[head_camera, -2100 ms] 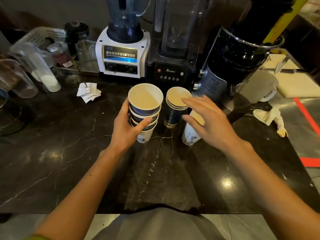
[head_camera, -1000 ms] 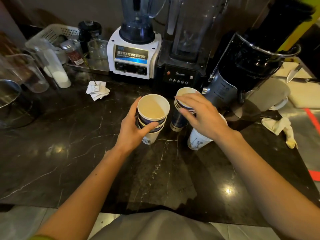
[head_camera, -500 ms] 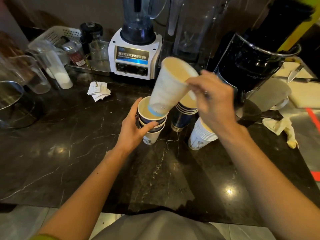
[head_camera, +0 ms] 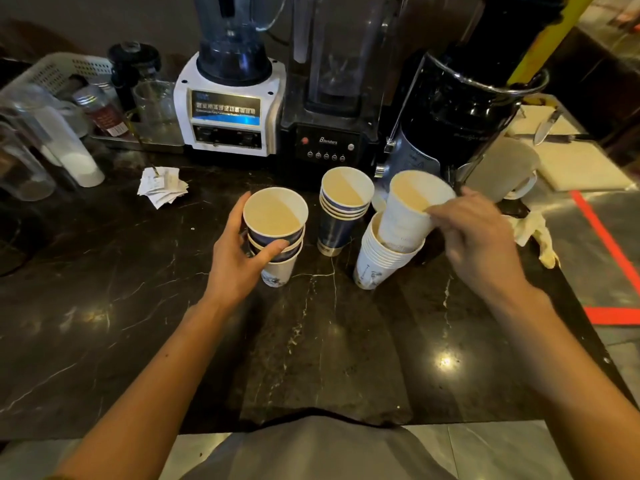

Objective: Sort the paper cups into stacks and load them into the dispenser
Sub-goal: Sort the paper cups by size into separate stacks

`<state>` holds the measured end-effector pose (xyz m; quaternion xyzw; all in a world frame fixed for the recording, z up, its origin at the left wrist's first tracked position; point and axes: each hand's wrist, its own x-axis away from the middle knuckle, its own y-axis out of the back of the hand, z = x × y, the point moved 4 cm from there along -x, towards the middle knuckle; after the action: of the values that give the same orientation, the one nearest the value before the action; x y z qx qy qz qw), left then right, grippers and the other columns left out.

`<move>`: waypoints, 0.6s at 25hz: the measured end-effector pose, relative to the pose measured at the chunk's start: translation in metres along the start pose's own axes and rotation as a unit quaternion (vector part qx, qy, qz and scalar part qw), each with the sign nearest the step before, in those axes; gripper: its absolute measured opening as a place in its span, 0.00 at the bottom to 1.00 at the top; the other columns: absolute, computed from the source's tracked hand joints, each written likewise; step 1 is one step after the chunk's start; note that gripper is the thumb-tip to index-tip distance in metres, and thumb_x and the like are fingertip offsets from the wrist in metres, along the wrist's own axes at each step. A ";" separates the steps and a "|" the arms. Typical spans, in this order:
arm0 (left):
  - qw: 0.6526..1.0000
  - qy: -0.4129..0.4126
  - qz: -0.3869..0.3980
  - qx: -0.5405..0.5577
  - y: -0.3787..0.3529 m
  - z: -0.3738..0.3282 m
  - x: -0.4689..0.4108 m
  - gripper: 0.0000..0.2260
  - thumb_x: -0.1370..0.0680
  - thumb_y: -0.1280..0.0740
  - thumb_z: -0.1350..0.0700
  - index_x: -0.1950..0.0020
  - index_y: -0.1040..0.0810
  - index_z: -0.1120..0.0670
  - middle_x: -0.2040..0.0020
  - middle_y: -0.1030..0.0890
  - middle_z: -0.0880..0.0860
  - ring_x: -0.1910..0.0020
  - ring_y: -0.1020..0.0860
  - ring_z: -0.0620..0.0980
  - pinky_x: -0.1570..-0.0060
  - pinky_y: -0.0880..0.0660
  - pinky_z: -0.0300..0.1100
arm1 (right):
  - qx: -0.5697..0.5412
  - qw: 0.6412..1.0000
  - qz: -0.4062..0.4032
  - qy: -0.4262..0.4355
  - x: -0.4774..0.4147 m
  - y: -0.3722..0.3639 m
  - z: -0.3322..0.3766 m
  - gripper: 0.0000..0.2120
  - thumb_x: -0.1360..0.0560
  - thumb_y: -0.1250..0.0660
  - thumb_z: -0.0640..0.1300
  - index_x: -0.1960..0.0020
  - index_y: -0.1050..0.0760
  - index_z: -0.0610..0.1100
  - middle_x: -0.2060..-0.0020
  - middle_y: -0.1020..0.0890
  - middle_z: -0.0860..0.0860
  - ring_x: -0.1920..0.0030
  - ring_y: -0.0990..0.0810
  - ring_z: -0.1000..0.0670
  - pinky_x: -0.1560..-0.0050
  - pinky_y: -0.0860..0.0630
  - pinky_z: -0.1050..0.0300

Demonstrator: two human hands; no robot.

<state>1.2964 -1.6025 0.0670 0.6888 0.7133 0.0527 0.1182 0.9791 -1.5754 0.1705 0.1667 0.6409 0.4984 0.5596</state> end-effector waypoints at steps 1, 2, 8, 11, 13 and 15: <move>1.000 0.001 0.005 -0.004 0.000 0.000 0.001 0.39 0.28 0.27 0.57 0.23 0.44 0.45 0.27 0.33 0.44 0.30 0.35 0.40 0.38 0.32 0.31 | -0.004 0.997 0.074 -0.010 0.007 -0.014 0.001 0.09 0.27 0.33 0.30 0.49 0.18 0.37 0.54 0.16 0.43 0.50 0.19 0.43 0.33 0.32 0.45; 1.000 0.004 0.009 -0.006 0.000 -0.001 0.001 0.39 0.28 0.26 0.57 0.23 0.45 0.45 0.28 0.33 0.43 0.30 0.35 0.38 0.39 0.33 0.28 | -0.010 0.989 0.144 -0.022 0.011 -0.026 0.004 0.09 0.25 0.32 0.34 0.46 0.18 0.40 0.52 0.16 0.45 0.48 0.19 0.43 0.33 0.33 0.46; 0.998 0.056 0.042 0.003 -0.001 0.016 0.010 0.39 0.31 0.24 0.56 0.25 0.41 0.46 0.29 0.31 0.43 0.31 0.32 0.41 0.33 0.29 0.49 | -0.087 0.981 0.175 0.002 -0.025 -0.043 0.066 0.24 0.21 0.36 0.51 0.27 0.32 0.47 0.32 0.25 0.49 0.31 0.30 0.49 0.32 0.36 0.56; 0.998 0.041 0.048 -0.005 -0.004 0.017 0.011 0.40 0.31 0.24 0.55 0.24 0.40 0.47 0.30 0.30 0.44 0.31 0.31 0.42 0.33 0.29 0.50 | -0.119 0.960 0.226 0.113 -0.045 -0.080 0.104 0.22 0.20 0.35 0.48 0.28 0.31 0.44 0.32 0.25 0.46 0.31 0.30 0.47 0.29 0.40 0.55; 0.998 0.039 0.048 -0.010 -0.003 0.016 0.012 0.40 0.31 0.24 0.55 0.24 0.41 0.48 0.30 0.30 0.44 0.31 0.31 0.42 0.32 0.30 0.49 | -0.129 0.953 0.217 0.170 -0.055 -0.095 0.116 0.12 0.21 0.35 0.43 0.40 0.21 0.41 0.44 0.17 0.44 0.40 0.22 0.43 0.28 0.35 0.45; 0.998 0.043 0.048 -0.006 -0.004 0.014 0.012 0.39 0.31 0.25 0.55 0.24 0.41 0.47 0.30 0.30 0.44 0.31 0.31 0.43 0.32 0.30 0.49 | -0.137 0.965 0.145 0.168 -0.066 -0.083 0.114 0.07 0.23 0.33 0.40 0.49 0.18 0.40 0.53 0.15 0.44 0.49 0.19 0.42 0.31 0.32 0.43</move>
<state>1.2953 -1.5921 0.0510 0.7187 0.6834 0.0923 0.0892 1.1289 -1.6118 0.1519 0.0936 0.6202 0.6783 0.3827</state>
